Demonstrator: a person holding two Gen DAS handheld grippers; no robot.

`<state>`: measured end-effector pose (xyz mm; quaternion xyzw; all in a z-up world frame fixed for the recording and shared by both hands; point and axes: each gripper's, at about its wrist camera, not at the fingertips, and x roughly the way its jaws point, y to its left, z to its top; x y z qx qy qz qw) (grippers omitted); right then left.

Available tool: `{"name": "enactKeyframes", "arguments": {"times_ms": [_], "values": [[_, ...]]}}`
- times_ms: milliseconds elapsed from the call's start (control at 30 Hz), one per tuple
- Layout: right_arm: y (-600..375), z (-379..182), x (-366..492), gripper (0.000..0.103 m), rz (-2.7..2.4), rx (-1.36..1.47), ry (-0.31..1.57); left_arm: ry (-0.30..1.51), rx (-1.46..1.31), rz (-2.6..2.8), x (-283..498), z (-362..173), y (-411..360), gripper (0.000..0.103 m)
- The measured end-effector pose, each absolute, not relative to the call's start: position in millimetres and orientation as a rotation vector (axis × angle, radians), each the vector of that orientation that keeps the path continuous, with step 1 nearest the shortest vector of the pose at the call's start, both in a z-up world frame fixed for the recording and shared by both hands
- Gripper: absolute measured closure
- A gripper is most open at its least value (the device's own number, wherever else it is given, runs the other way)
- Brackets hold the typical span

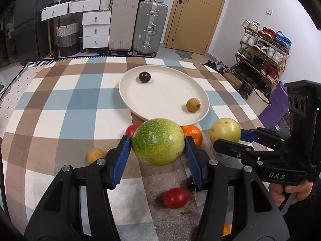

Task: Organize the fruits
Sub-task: 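Carry both fruits over the plate and lower them onto it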

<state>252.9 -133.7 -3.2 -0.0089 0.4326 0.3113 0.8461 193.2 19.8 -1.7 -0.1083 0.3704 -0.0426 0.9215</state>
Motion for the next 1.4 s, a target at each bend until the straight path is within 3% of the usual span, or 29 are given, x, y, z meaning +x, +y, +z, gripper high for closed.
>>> {"name": "enactKeyframes", "arguments": {"times_ms": [733, 1400], "values": [[-112, 24, 293, 0.051, 0.659, 0.014, 0.865, 0.719, -0.189, -0.031, 234, 19, 34, 0.051], [-100, -8, 330, 0.051, 0.634, 0.053, 0.949, 0.753, -0.162, -0.041, 279, 1, 22, 0.051]]}}
